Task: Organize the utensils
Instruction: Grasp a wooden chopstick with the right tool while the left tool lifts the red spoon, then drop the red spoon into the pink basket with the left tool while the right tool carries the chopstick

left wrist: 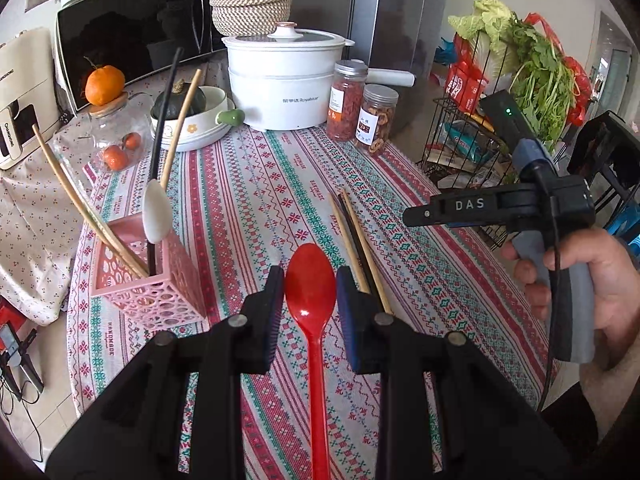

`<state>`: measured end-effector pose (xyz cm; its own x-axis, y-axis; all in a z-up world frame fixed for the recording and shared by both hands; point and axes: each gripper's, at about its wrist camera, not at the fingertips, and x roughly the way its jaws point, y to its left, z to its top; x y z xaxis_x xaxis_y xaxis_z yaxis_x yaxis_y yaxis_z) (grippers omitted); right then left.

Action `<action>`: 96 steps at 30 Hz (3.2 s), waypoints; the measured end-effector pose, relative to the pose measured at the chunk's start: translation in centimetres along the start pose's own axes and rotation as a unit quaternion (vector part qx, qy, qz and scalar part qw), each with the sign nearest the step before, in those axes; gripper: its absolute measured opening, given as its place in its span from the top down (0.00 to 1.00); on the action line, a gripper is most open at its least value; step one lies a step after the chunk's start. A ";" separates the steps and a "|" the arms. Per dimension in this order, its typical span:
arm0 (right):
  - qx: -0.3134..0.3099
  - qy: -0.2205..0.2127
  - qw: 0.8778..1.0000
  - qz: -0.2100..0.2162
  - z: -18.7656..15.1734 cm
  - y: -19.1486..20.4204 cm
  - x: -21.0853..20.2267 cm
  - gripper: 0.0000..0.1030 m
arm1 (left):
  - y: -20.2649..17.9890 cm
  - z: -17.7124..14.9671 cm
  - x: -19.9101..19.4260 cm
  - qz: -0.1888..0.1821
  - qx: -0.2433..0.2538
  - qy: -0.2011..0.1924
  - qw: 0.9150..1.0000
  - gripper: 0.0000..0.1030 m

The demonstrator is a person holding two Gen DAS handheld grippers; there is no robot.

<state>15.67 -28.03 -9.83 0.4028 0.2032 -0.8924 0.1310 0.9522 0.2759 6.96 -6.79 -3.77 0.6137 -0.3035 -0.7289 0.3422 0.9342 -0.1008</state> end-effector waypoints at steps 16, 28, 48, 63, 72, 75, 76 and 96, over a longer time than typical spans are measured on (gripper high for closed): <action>-0.048 0.009 0.998 0.039 2.5 5.9 7.1 0.87 | 6.5 -2.6 -2.7 -0.041 -0.093 -0.048 0.994 0.73; -0.092 -0.001 0.995 -0.028 2.5 7.9 9.4 0.88 | 7.3 -3.3 -3.3 -0.044 -0.096 -0.046 0.993 0.73; -0.130 -0.052 0.990 0.013 0.5 8.7 3.5 0.93 | 8.2 -2.3 -4.6 -0.019 -0.098 -0.085 0.991 0.73; -0.164 -0.167 0.969 0.082 -3.5 10.3 -7.5 0.94 | 10.3 -0.5 -8.8 0.032 -0.132 -0.213 0.968 0.72; -0.189 -0.224 0.952 0.095 -4.0 12.4 -10.3 0.94 | 10.6 2.4 -8.9 0.102 -0.118 -0.330 0.931 0.72; -0.193 -0.235 0.948 0.098 -3.7 12.7 -11.1 0.94 | 10.8 3.2 -8.3 0.128 -0.110 -0.357 0.919 0.72; -0.193 -0.238 0.947 0.099 -3.6 12.8 -11.3 0.94 | 10.8 3.4 -7.9 0.139 -0.105 -0.365 0.915 0.72; -0.202 -0.250 0.940 0.111 -3.6 14.3 -12.6 0.94 | 12.8 1.7 -3.7 0.207 -0.115 -0.298 0.925 0.45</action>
<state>9.17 -16.15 4.06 0.7688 0.3716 -0.5205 -0.3218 0.9281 0.1874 10.27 6.02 -1.23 0.9651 0.1028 -0.2408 -0.1271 0.9880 -0.0876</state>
